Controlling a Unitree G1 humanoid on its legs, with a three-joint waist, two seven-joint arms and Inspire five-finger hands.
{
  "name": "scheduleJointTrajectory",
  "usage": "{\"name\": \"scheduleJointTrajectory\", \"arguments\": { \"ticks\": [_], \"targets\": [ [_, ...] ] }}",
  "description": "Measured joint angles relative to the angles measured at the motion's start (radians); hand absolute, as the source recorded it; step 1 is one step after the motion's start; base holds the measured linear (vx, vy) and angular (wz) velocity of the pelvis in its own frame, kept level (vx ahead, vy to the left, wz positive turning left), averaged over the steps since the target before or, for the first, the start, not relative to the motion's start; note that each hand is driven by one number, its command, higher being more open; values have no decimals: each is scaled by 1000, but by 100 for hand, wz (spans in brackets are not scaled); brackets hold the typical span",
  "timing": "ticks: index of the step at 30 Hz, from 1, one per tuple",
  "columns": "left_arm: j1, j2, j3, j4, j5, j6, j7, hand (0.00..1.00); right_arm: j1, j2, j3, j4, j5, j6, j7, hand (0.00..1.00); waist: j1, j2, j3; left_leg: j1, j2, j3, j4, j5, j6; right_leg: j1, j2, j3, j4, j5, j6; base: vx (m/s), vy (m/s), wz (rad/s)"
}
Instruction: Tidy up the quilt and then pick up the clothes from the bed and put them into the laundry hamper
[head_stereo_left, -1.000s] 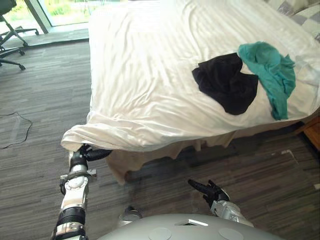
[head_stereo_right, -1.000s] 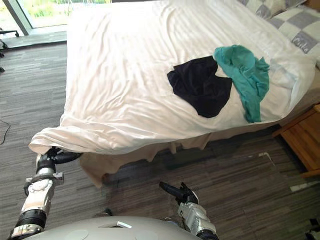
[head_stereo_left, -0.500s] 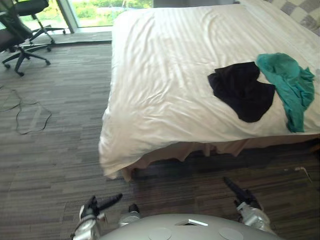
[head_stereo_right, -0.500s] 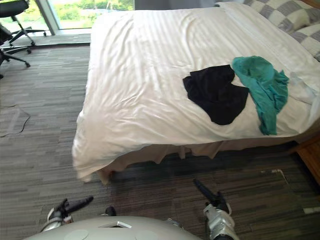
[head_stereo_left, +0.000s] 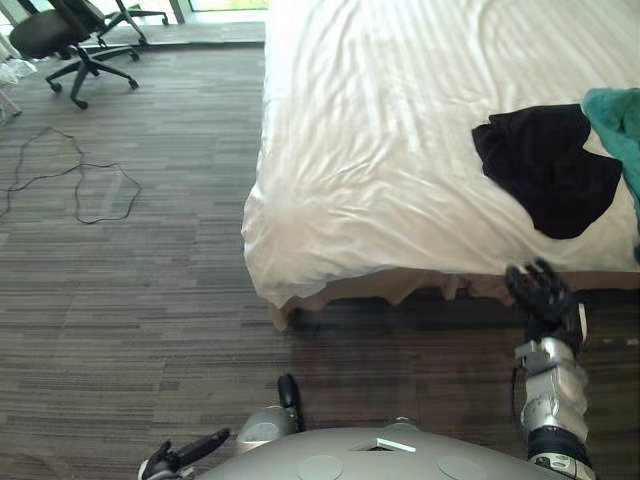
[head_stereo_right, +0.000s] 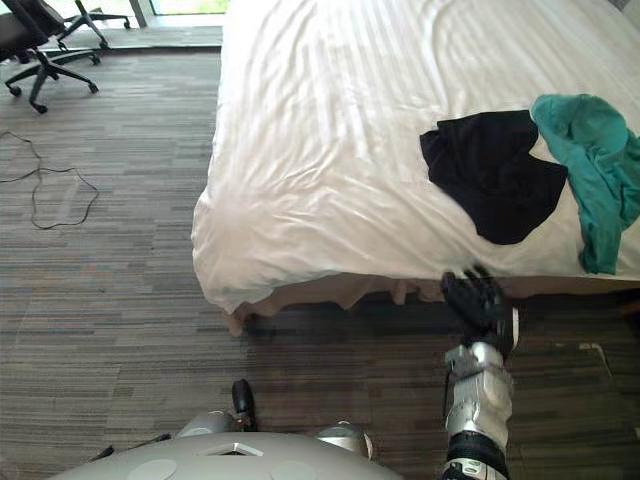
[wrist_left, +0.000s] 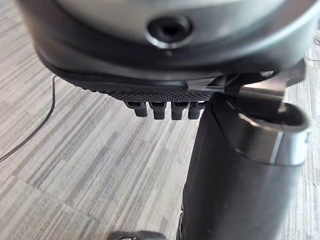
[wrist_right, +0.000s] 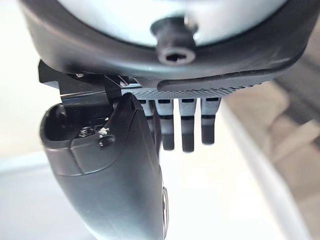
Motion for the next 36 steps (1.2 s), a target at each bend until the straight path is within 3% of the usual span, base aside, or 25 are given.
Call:
{"name": "scheduleJointTrajectory", "arguments": {
  "ticks": [3,4,5,6,7,8,11,12,13,14,16,18,21,24,27,28,30,31,32,33,35,36],
  "targets": [
    [5,17,-80,-66,-16,-80,-2,100,-52,-36,183,-182,-9,0,59,0,19,6,-1,23,33,-26,1,-7,5,-73,-19,32,222,64,-66,205,43,27],
    [1,22,-128,-104,-48,-109,-3,100,-82,-31,273,-228,-19,-1,76,0,33,7,5,46,59,-46,2,-16,6,-109,-19,68,331,126,-72,250,19,39],
    [0,22,-154,-124,-70,-120,-3,100,-99,-26,324,-245,-29,-1,83,0,34,13,12,56,76,-59,2,-22,7,-133,-18,94,388,128,-73,210,-42,54],
    [-20,22,-208,-153,-106,-133,-5,100,-135,-19,427,-268,-37,0,99,0,47,0,17,72,90,-98,2,-34,2,-168,1,142,471,19,-77,158,-64,59],
    [-41,19,-231,-159,-124,-134,-6,100,-155,-18,480,-276,-37,0,105,0,54,-1,17,73,96,-120,2,-37,0,-187,21,162,487,-29,-71,213,-101,124],
    [-96,1,-307,-190,-155,-133,-11,100,-205,-4,609,-279,-40,13,116,0,65,3,20,72,106,-209,2,-49,3,-224,81,193,458,-109,-77,157,-88,128],
    [-140,-39,-407,-228,-155,-122,-39,100,-247,30,712,-279,-40,60,93,0,83,16,33,73,112,-320,2,-53,-7,-263,153,250,321,-126,-82,139,-143,146],
    [-144,-47,-445,-238,-154,-112,-54,100,-277,41,743,-279,-40,90,75,0,93,9,39,68,106,-357,8,-45,-41,-268,180,302,173,-91,-53,104,-157,101],
    [-143,-41,-457,-246,-154,-104,-61,100,-300,53,751,-279,-39,103,65,0,102,-16,46,63,91,-364,29,-55,-49,-265,179,329,85,-33,-47,128,-240,85],
    [-148,-11,-457,-269,-144,-87,-74,100,-346,79,759,-277,-35,124,46,0,120,-62,67,64,58,-369,46,-73,-68,-275,152,360,27,93,-31,111,-259,34],
    [-138,-15,-454,-243,-147,-74,-48,100,-481,131,791,-218,-24,166,18,0,138,-22,78,36,108,-319,104,-116,-93,-240,197,343,-24,89,-40,107,-236,5],
    [-137,-20,-452,-241,-148,-76,-29,100,-582,146,806,-155,9,171,0,0,139,-10,83,31,142,-321,99,-113,-110,-209,234,312,-86,112,-52,111,-169,16],
    [-152,-19,-462,-219,-142,-82,-14,100,-645,205,827,-82,21,178,-67,0,158,-16,81,36,169,-323,103,-123,-130,-177,261,293,-117,125,-52,94,-91,18],
    [-195,-16,-447,-172,-113,-62,-22,100,-675,271,886,-6,11,180,-110,0,168,-15,85,25,173,-316,104,-123,-131,-189,258,294,-117,132,-52,40,-14,1],
    [-284,7,-401,-96,-41,-59,-45,100,-727,339,939,110,-1,179,-145,0,184,-15,136,-46,167,-299,147,-123,-131,-257,246,296,-93,140,-56,-58,17,0],
    [-329,17,-386,-84,-29,-58,-58,100,-782,350,934,168,-12,178,-159,0,194,-6,188,-103,159,-299,176,-122,-130,-302,236,293,-76,140,-57,-138,12,9],
    [-364,16,-373,-84,-29,-59,-66,100,-845,348,907,225,-38,178,-168,0,194,8,236,-152,148,-298,192,-113,-128,-341,224,289,-71,138,-60,-178,9,18],
    [-410,-2,-374,-82,-30,-60,-77,100,-925,319,834,307,-36,178,-185,0,191,52,295,-209,134,-287,184,-85,-120,-397,205,284,-71,154,-62,-221,19,16],
    [-416,-6,-374,-81,-30,-61,-79,100,-934,312,820,322,-35,175,-189,0,190,61,301,-220,132,-282,183,-80,-118,-410,203,285,-71,159,-62,-266,44,10],
    [-435,-24,-386,-70,-32,-69,-83,100,-956,272,770,370,-26,162,-197,0,189,102,323,-254,127,-254,174,-59,-110,-450,193,289,-73,175,-61,-159,45,-4],
    [-453,-46,-413,-42,-36,-84,-79,100,-947,202,713,411,-9,159,-212,0,182,147,346,-281,111,-231,140,-28,-97,-501,178,312,-83,204,-55,-111,69,-21],
    [-458,-52,-424,-24,-39,-89,-75,100,-925,163,695,432,8,158,-214,0,164,157,355,-286,102,-212,116,-13,-92,-525,171,331,-85,215,-47,-51,72,-29]
  ]
}}
